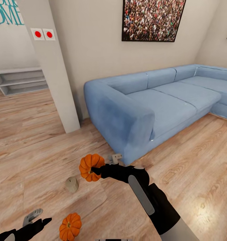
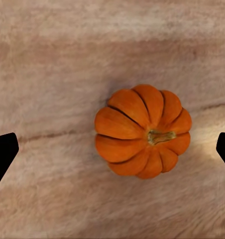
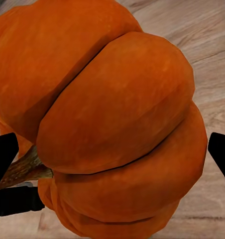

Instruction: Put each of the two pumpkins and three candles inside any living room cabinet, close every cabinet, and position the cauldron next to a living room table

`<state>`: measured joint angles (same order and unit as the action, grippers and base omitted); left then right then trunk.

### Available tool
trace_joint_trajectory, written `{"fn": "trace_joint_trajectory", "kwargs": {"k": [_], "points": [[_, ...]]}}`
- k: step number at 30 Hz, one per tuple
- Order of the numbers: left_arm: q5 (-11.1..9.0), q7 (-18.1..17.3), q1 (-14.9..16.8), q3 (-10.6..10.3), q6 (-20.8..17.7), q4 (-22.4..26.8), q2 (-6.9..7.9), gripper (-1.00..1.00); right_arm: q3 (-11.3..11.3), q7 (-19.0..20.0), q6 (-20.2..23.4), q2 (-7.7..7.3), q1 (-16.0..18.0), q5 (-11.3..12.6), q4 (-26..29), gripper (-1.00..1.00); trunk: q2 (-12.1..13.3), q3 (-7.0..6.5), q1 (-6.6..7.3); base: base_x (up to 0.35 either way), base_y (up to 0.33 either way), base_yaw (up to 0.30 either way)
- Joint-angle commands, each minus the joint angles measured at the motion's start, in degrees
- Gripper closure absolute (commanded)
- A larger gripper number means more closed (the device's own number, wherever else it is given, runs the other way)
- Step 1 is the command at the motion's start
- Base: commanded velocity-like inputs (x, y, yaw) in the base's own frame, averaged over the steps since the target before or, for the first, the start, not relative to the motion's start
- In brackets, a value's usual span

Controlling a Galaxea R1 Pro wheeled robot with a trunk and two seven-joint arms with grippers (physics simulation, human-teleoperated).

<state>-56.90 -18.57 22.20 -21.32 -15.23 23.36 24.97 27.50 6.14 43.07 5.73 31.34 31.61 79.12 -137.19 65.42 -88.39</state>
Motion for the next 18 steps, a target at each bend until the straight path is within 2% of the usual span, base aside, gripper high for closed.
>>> {"fn": "trace_joint_trajectory", "kwargs": {"k": [1, 15, 18], "points": [[-0.49, -0.06, 0.03, -0.21, -0.24, 0.02, 0.06, -1.0, -0.04, 0.27, 0.26, 0.04, 0.04, -0.15, -0.03, 1.0, -0.44, 0.23, -0.21, 0.0, 0.0, 0.0], [-0.53, -0.13, 0.03, -0.21, -0.24, 0.02, 0.09, -1.0, 0.07, 0.33, 0.06, 0.07, 0.04, -0.15, 0.17, 1.0, -6.05, 2.74, -3.29, 0.0, 0.0, 0.0], [-0.57, -0.14, 0.03, -0.21, -0.24, 0.02, 0.08, -1.0, 0.02, 0.29, 0.05, 0.07, 0.04, -0.15, 0.26, 1.0, -6.09, 3.41, -3.36, 0.0, 0.0, 0.0]]}}
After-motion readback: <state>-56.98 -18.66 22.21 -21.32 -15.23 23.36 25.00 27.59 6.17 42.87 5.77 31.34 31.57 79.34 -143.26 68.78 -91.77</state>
